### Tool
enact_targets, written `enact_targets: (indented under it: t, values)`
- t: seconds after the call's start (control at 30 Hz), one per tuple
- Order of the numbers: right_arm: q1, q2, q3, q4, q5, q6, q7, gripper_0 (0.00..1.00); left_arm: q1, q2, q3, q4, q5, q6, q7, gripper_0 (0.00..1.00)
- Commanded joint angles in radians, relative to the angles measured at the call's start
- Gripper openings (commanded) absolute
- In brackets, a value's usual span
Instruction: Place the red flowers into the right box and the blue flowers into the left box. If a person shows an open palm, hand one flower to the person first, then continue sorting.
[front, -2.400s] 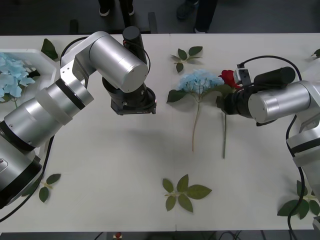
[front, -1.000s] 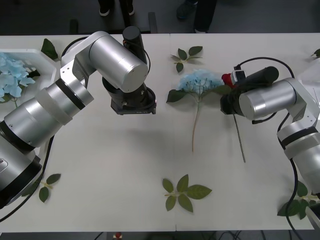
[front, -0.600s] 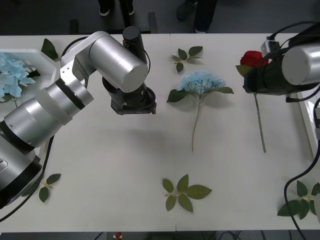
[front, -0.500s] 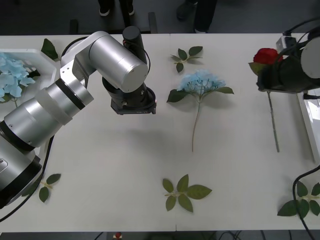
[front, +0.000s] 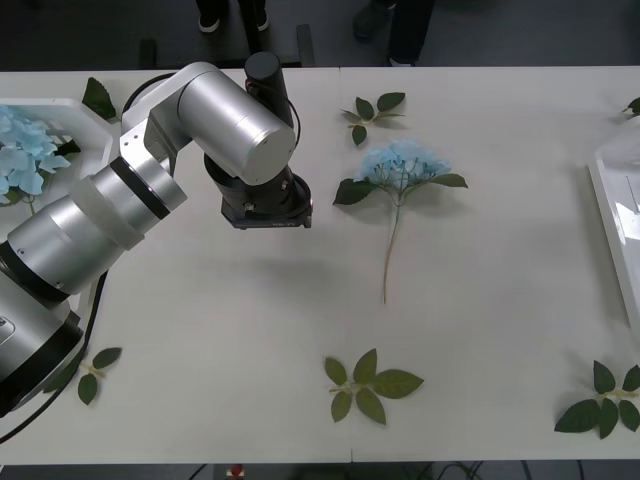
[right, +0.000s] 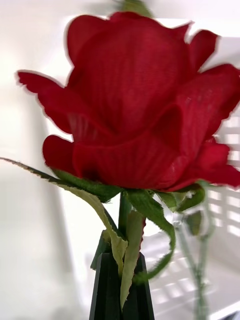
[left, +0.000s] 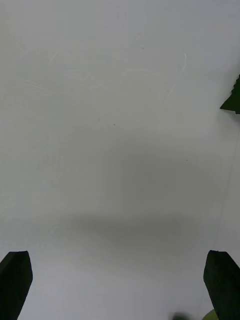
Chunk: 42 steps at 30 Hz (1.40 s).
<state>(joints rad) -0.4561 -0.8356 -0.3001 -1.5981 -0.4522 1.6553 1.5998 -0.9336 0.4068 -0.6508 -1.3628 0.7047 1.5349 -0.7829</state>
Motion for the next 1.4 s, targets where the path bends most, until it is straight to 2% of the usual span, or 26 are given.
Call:
enact_targets:
  t: [0.03,0.27,0.5,0.57,0.63,0.83,0.9,1.0,1.1,1.2,1.33,1.4]
  values:
    - [0.03,-0.034,-0.06,0.121,0.017,-0.104,0.16,0.0,-0.036,0.026,0.014,-0.028,-0.004,-0.009,-0.029,1.0]
    - [0.062,-0.03,-0.066,0.329,0.053,-0.333,0.23,0.0,-0.034,0.026,0.011,-0.028,-0.002,-0.009,-0.033,1.0]
    - [0.099,0.015,-0.048,0.359,0.07,-0.434,0.218,0.0,-0.034,0.027,0.014,-0.028,-0.002,-0.009,-0.033,1.0]
    - [0.097,0.024,-0.048,0.359,0.069,-0.434,0.212,0.12,-0.034,0.027,0.014,-0.03,-0.002,-0.009,-0.033,1.0]
    - [0.097,0.029,-0.048,0.357,0.069,-0.436,0.21,0.31,-0.034,0.027,0.014,-0.028,-0.002,-0.009,-0.035,1.0]
    - [0.097,0.029,-0.06,0.34,0.058,-0.42,0.215,0.59,-0.034,0.027,0.014,-0.028,-0.004,-0.009,-0.038,1.0]
    - [0.086,0.029,-0.071,0.319,0.05,-0.377,0.21,0.68,-0.034,0.027,0.014,-0.028,-0.005,-0.009,-0.038,1.0]
    - [0.042,0.03,-0.108,0.267,0.003,-0.241,0.207,0.86,-0.034,0.027,0.014,-0.028,-0.005,-0.009,-0.039,1.0]
    - [-0.029,0.046,-0.139,0.236,-0.071,-0.111,0.19,0.93,-0.034,0.027,0.014,-0.028,-0.005,-0.009,-0.039,1.0]
    - [-0.102,0.085,-0.139,0.231,-0.125,-0.032,0.126,0.93,-0.034,0.029,0.014,-0.03,-0.005,-0.009,-0.039,1.0]
    - [-0.153,0.161,-0.114,0.23,-0.2,-0.04,0.034,0.94,-0.034,0.029,0.014,-0.028,-0.005,-0.009,-0.041,1.0]
    - [-0.157,0.213,-0.077,0.225,-0.232,-0.088,-0.014,0.94,-0.034,0.029,0.014,-0.03,-0.005,-0.009,-0.041,1.0]
